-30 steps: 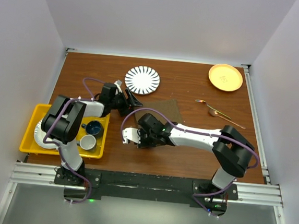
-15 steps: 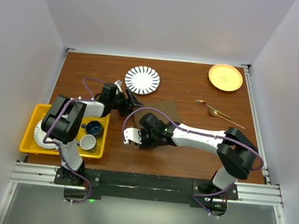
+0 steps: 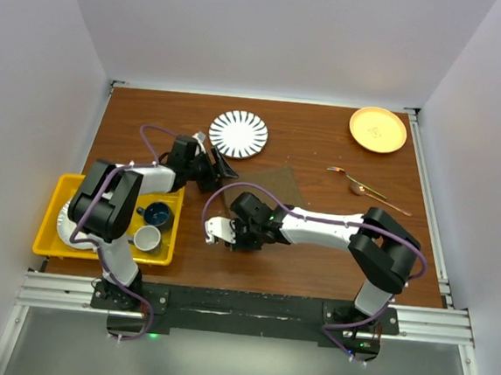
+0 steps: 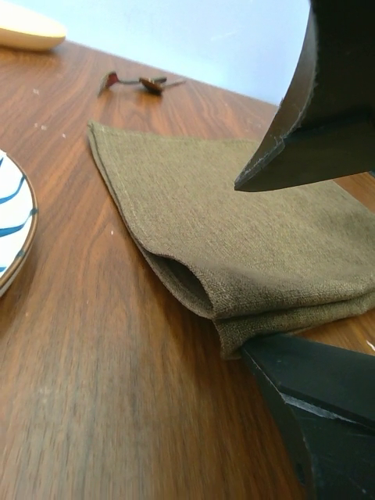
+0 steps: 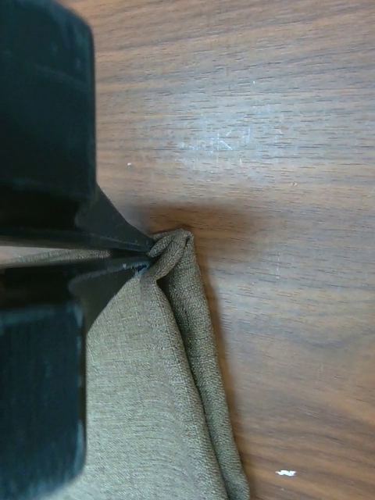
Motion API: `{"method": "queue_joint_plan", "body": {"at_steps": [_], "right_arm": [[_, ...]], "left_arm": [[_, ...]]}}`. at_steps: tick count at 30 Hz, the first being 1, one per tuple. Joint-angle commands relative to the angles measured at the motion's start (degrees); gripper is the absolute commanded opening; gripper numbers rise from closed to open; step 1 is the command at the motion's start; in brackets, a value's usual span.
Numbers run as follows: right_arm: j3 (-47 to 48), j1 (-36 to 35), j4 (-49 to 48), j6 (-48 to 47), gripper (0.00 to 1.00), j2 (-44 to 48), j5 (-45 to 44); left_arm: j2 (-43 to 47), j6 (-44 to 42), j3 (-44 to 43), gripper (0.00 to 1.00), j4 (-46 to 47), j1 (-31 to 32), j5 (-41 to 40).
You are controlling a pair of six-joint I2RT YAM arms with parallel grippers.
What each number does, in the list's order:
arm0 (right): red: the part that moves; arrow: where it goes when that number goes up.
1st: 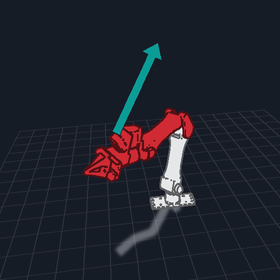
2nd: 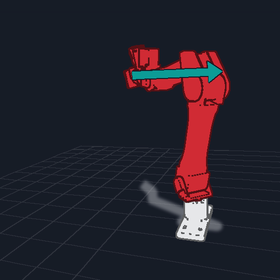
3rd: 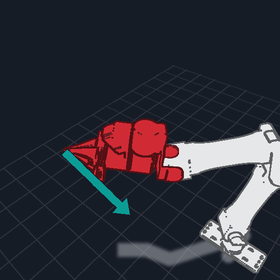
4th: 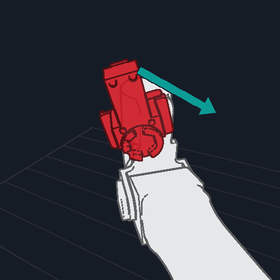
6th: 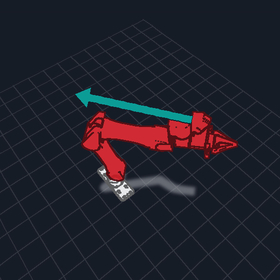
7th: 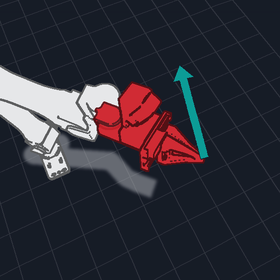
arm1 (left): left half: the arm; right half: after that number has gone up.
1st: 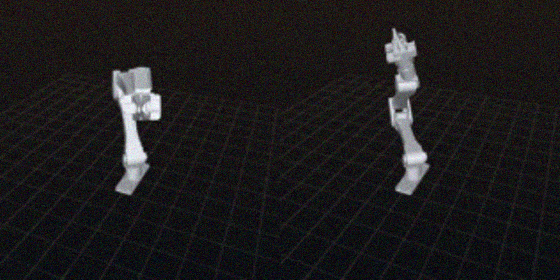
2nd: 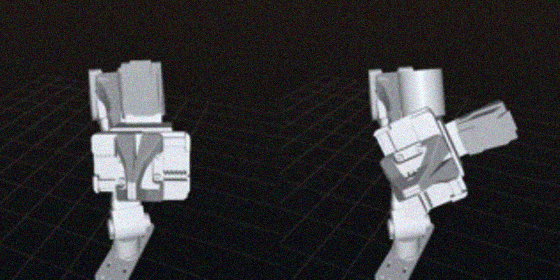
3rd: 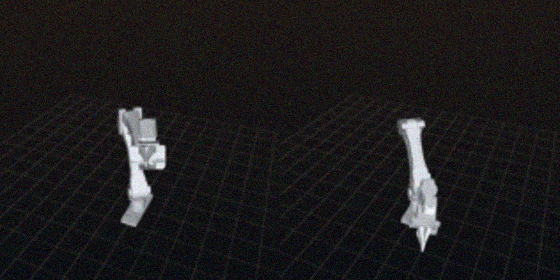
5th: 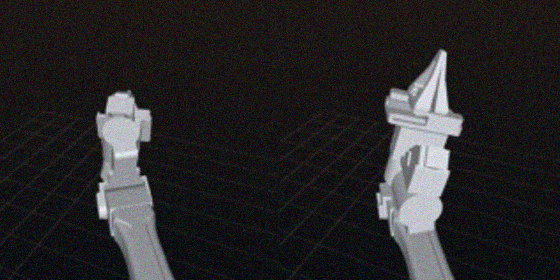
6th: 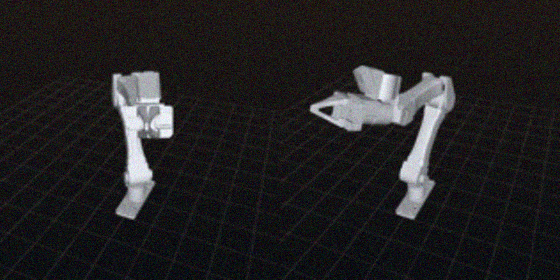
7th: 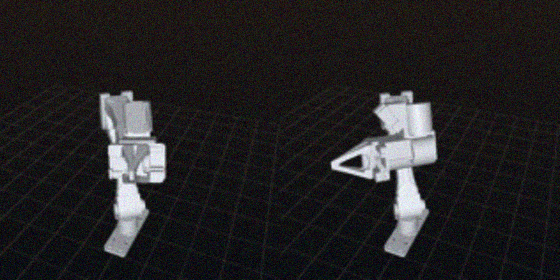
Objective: Fold the napkin into a case and place the utensils inside
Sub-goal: Smooth out the lower triangle-folded napkin at the center of the board.
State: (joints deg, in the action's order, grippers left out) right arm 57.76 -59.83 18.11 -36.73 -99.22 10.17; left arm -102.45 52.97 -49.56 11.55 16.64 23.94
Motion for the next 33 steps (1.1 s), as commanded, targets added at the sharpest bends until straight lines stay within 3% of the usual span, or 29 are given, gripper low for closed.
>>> {"method": "queue_joint_plan", "body": {"at_steps": [1,2,6,7,11,14,15,16,18,23,33], "right_arm": [[4.55,0.07,3.06,1.57,0.18,0.69,0.29],[6.38,0.07,4.20,1.66,0.22,1.04,0.37],[9.39,0.15,9.12,2.54,0.57,4.81,0.37],[9.74,0.33,9.66,2.63,0.60,5.61,0.37],[10.97,3.40,14.05,4.11,0.61,9.30,2.90],[10.97,10.68,15.98,6.66,0.60,12.46,8.25],[10.89,12.79,16.25,7.37,0.60,13.08,9.59],[10.71,17.08,16.43,8.25,0.59,14.39,11.25],[9.66,20.62,16.43,11.32,0.58,15.28,14.94],[7.37,27.04,13.81,18.60,0.55,12.40,18.91],[6.05,37.32,9.14,27.94,0.50,-2.98,26.12]], "left_arm": [[3.49,-6.12,-3.96,0.76,-8.37,-0.21,-4.87],[4.45,-7.26,-5.10,0.76,-11.00,-0.21,-4.96],[6.74,-11.13,-7.92,0.76,-18.57,-0.30,-5.92],[7.18,-12.35,-8.27,0.76,-19.63,-0.30,-6.36],[10.24,-14.47,-7.93,0.76,-23.07,-1.87,-6.54],[13.06,-17.11,-6.70,0.68,-20.80,-2.41,-3.13],[13.85,-17.55,-5.73,0.52,-18.60,-2.41,-0.33],[14.90,-18.68,-4.59,0.45,-15.62,-2.23,7.36],[15.88,-18.69,-1.60,0.32,-8.32,-1.62,11.55],[12.37,-15.88,1.83,0.12,0.12,-1.00,19.47],[-2.65,-20.26,-2.81,0.03,-0.73,-1.26,16.41]]}}
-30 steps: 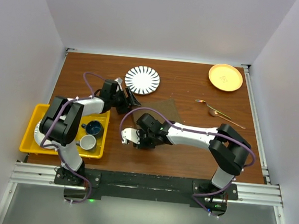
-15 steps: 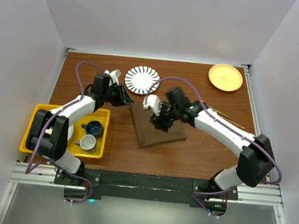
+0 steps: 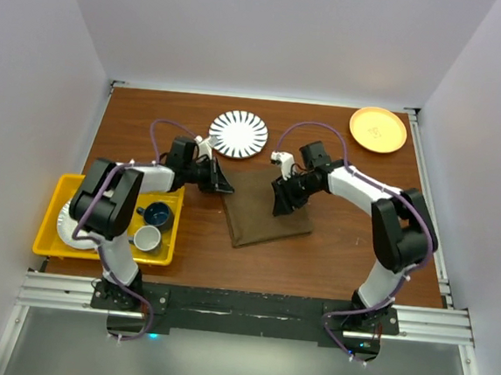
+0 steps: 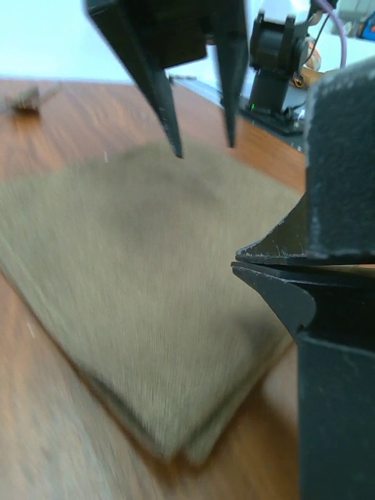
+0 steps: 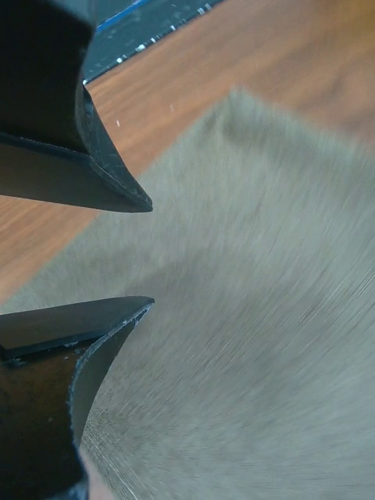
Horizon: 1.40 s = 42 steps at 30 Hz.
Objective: Fold the napkin into a case and place the utensils inside
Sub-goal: Smooth out the lower triangle-folded napkin at the center of the board.
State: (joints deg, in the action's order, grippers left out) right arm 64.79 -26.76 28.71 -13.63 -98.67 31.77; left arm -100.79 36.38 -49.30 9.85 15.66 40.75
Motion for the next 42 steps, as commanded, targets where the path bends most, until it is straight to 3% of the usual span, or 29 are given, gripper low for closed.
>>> {"method": "queue_joint_plan", "body": {"at_steps": [1,8,11,15,20,26,37,42], "right_arm": [[-1.25,4.87,-1.29,4.93,0.50,-4.50,4.88],[-4.23,6.81,-2.25,8.69,0.49,-7.85,9.96],[-4.41,6.90,-2.34,11.25,0.50,-5.57,14.35],[-5.64,6.90,-3.74,16.87,0.52,1.28,18.67],[-9.24,6.73,-8.05,23.91,0.52,4.89,20.61],[-11.97,6.81,-8.06,21.46,0.51,-0.54,20.17],[-10.92,8.04,-2.35,16.00,0.49,-10.84,14.03],[-9.08,8.48,2.39,11.98,0.49,-8.39,12.70]], "left_arm": [[-7.02,-4.73,-4.91,0.02,-2.17,-0.19,-0.58],[-14.25,-11.50,-13.44,0.02,-11.76,-1.24,-3.84],[-12.33,-15.54,-15.57,0.09,-10.73,-1.16,1.41],[-2.25,-11.71,-10.23,0.13,-4.32,-0.46,15.63],[5.25,-4.31,-1.08,0.13,2.89,2.09,20.15],[0.80,0.70,7.45,0.11,8.96,5.61,18.66],[-8.63,-5.35,8.87,0.00,-3.07,4.21,7.94],[-7.67,-6.06,9.57,0.00,-0.63,4.64,11.61]]}}
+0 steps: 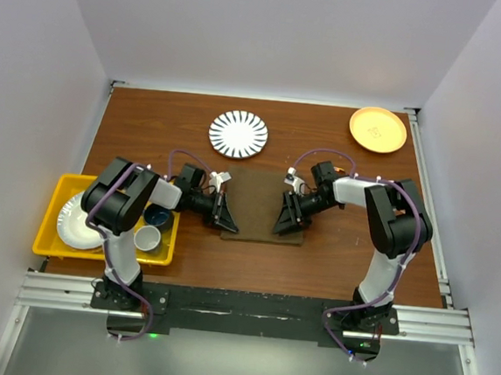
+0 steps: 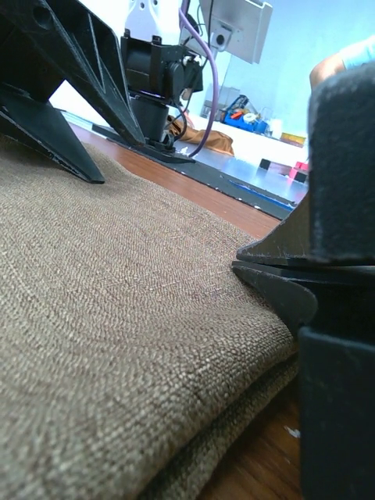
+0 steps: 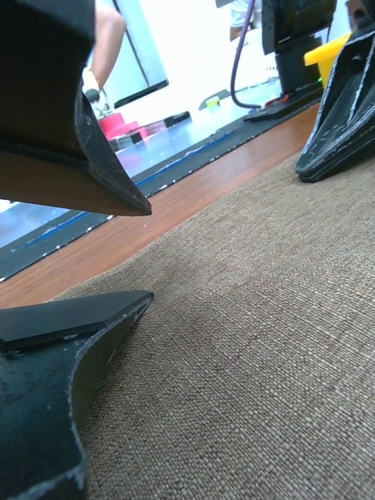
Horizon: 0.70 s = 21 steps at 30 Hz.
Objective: Fold the napkin into a case and place the utensils inside
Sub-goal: Smooth out the lower triangle-folded napkin at the center of the board, then rotate the lower triangle-folded napkin at the center of the board.
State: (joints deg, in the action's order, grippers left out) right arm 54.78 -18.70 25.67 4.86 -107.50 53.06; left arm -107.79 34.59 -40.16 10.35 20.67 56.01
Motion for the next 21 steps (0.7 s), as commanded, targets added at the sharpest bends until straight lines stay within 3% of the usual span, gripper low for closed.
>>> {"method": "queue_joint_plan", "body": {"at_steps": [1,7,12,17,21], "right_arm": [[1.46,0.42,6.14,-6.88,0.49,2.63,-7.89],[4.10,-0.46,10.98,-6.01,0.47,9.58,-4.28],[0.41,-1.43,10.01,-5.30,0.44,9.16,-4.63],[2.60,-0.90,12.64,-7.59,0.41,2.41,-9.81],[6.03,-0.29,14.40,-7.50,0.40,-0.68,-12.45]], "left_arm": [[1.07,-4.79,0.17,0.00,-0.34,0.59,0.12],[11.88,-7.07,-1.31,0.00,-0.15,3.24,2.19],[10.76,-13.74,-6.49,0.00,-9.80,3.15,1.48],[7.86,-36.66,-24.85,0.00,-29.90,3.50,-13.00],[2.34,-48.80,-35.66,0.00,-38.11,4.20,-25.57]]}}
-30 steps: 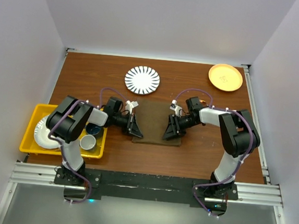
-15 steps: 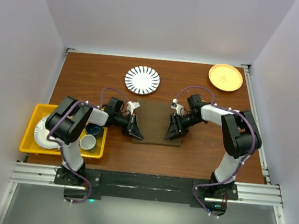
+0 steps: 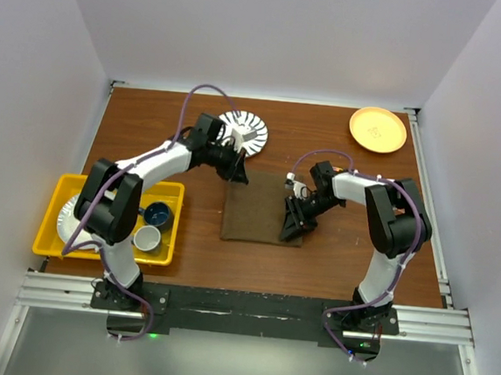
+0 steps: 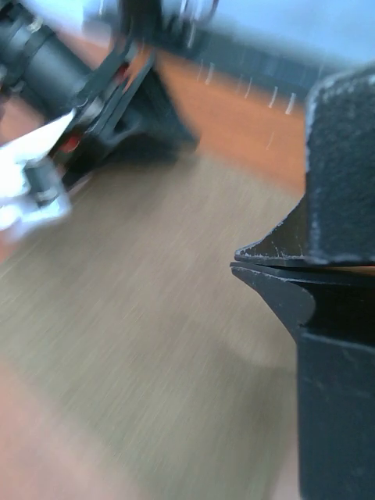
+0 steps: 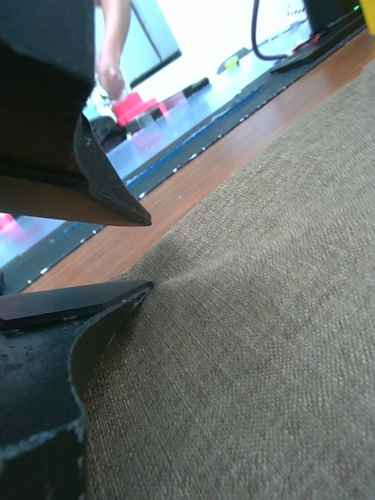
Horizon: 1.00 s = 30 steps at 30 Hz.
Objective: Fold the napkin into a case and place the utensils inside
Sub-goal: Rotate the lower triangle-folded napkin at the center of the board.
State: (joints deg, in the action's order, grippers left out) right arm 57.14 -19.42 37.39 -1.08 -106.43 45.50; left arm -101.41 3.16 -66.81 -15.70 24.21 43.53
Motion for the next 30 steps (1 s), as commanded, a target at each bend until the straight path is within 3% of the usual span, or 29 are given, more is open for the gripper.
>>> {"method": "queue_joint_plan", "body": {"at_steps": [1,9,15,23,27,30], "right_arm": [[4.72,0.52,3.04,-1.38,0.39,-1.85,-5.67],[11.75,0.88,6.38,-3.92,0.40,-3.16,-16.04],[18.52,0.96,6.21,-8.06,0.42,-6.94,-23.34],[29.77,0.87,6.91,-12.63,0.45,-14.77,-19.05],[36.88,0.88,11.82,-15.34,0.52,-12.49,-11.67],[36.11,0.96,14.20,-16.75,0.52,-7.58,-10.78]], "left_arm": [[-4.67,-20.96,-9.39,0.00,-12.59,0.93,-17.12],[-9.34,-28.73,-7.38,0.00,-15.14,6.54,-27.26],[-5.57,-24.35,-0.28,0.00,-18.04,11.02,-23.69],[0.24,-17.05,3.62,0.00,-18.22,21.92,-13.31],[1.91,-15.55,0.19,0.04,-16.90,21.24,-12.41],[3.84,-17.04,-1.75,0.06,-17.08,17.12,-10.93]]}}
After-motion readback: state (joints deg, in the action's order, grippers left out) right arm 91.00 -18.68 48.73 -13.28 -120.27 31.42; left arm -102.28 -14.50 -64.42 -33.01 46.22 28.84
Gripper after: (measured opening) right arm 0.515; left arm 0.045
